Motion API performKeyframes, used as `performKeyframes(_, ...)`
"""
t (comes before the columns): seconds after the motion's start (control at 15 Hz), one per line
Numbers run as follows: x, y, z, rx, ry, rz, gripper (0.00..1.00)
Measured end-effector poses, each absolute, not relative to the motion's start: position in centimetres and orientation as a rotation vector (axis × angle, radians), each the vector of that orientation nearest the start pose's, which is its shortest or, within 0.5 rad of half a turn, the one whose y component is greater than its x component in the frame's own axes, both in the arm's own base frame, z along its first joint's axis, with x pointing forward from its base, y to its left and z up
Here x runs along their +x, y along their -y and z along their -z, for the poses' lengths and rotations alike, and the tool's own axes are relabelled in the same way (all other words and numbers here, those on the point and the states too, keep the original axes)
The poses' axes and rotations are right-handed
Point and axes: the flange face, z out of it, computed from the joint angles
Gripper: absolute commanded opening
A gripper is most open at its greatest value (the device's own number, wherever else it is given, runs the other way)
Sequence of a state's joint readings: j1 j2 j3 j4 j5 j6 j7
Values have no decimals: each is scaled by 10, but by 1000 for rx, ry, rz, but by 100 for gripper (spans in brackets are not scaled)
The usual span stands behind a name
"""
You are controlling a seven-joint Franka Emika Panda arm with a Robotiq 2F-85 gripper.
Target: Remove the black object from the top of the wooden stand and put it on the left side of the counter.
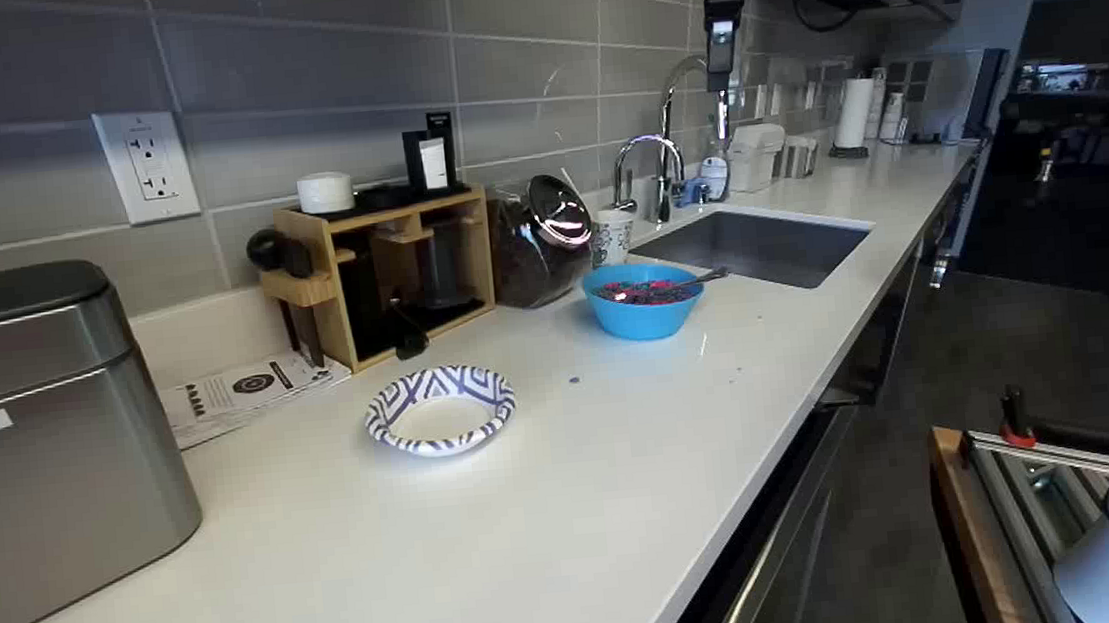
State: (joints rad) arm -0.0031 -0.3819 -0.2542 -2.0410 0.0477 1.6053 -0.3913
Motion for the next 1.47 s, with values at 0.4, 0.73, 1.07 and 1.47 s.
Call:
performKeyframes(0.4, 417, 121, -588, -2978, 226, -27, 100)
performKeyframes(0.73, 422, 121, -588, -2999, 165, 2, 100)
performKeyframes(1.07, 454, 120, -578, -3055, -94, 158, 100)
performKeyframes(1.47, 482, 120, -545, -3047, -391, 292, 100)
